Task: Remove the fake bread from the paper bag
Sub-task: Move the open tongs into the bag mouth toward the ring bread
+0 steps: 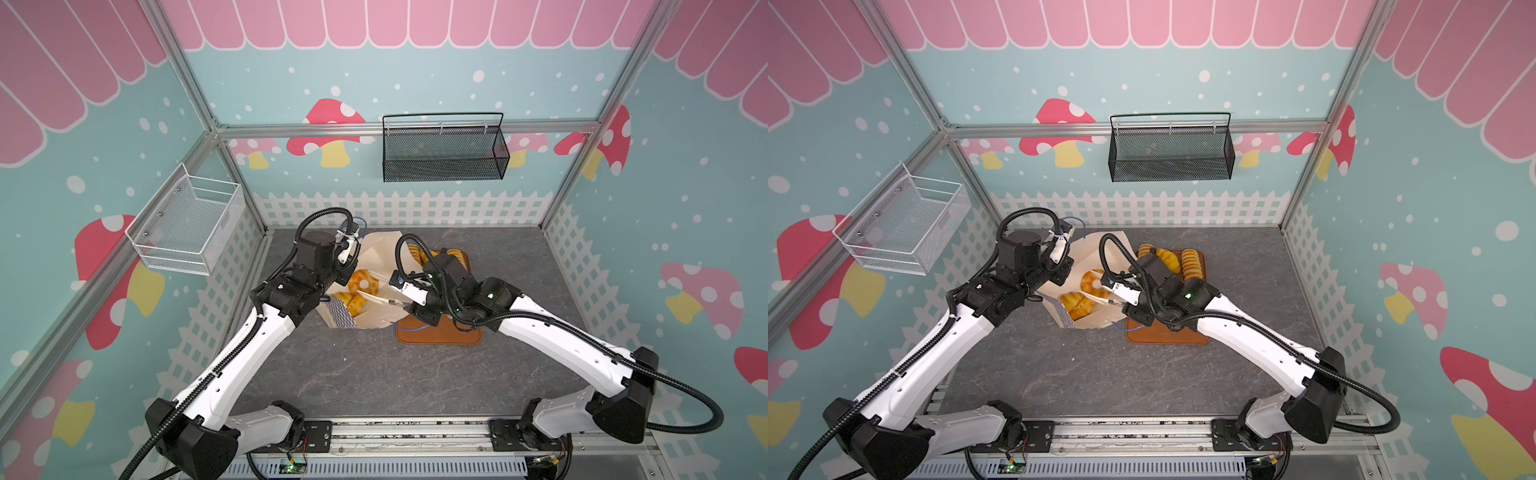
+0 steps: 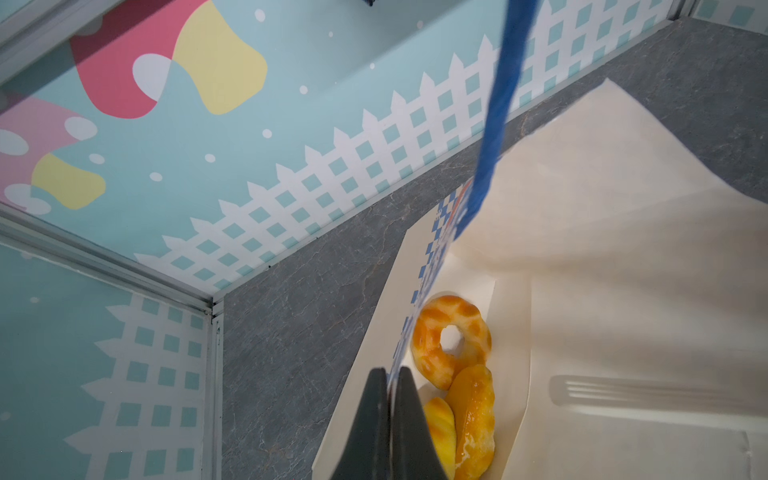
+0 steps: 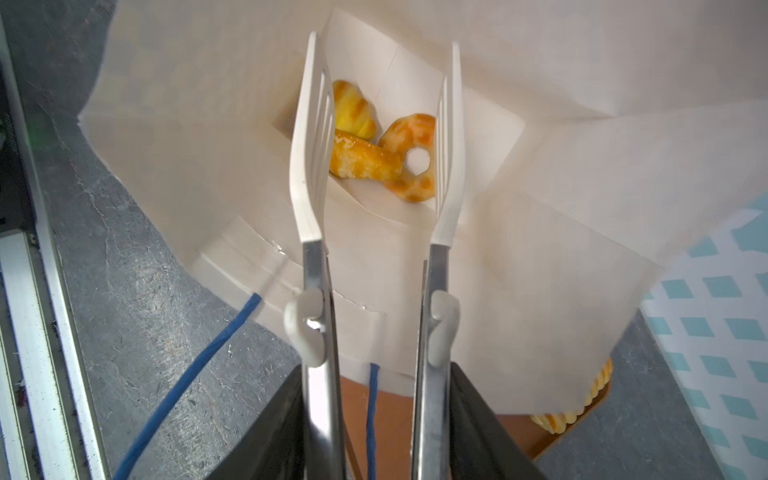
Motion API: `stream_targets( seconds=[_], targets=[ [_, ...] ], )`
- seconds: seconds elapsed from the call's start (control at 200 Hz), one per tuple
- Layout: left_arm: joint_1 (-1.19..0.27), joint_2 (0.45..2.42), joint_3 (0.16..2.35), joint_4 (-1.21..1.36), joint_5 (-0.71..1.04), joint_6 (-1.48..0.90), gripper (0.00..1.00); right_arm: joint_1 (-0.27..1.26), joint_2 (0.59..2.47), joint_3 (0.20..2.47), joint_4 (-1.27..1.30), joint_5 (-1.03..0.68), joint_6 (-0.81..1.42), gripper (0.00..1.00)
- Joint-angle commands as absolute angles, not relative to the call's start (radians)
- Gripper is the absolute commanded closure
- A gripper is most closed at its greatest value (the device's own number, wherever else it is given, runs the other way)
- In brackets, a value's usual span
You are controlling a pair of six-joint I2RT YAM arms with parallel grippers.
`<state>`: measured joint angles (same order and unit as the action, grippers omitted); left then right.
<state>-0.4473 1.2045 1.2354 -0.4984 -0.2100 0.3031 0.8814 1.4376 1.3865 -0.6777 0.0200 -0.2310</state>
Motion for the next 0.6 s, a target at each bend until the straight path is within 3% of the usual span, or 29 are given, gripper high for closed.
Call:
stream_targets(
  seconds=[0.0, 0.325, 0.59],
  targets=[
    [-0.46, 1.159, 1.204, -0.398, -0.248, 0.339, 1.0, 0.897, 1.484, 1.414, -0.689, 0.039, -0.205, 0.49],
    [-0.458, 1.156, 1.203, -0.358, -0.346, 0.468, 1.0, 0.911, 1.675, 1.511, -0.649, 0.06, -0.175, 0.51],
    [-0.448, 1.194, 1.187, -0.319, -0.325, 0.511, 1.0, 0.91, 1.822, 1.6, -0.603, 0.075, -0.131, 0.51]
  ],
)
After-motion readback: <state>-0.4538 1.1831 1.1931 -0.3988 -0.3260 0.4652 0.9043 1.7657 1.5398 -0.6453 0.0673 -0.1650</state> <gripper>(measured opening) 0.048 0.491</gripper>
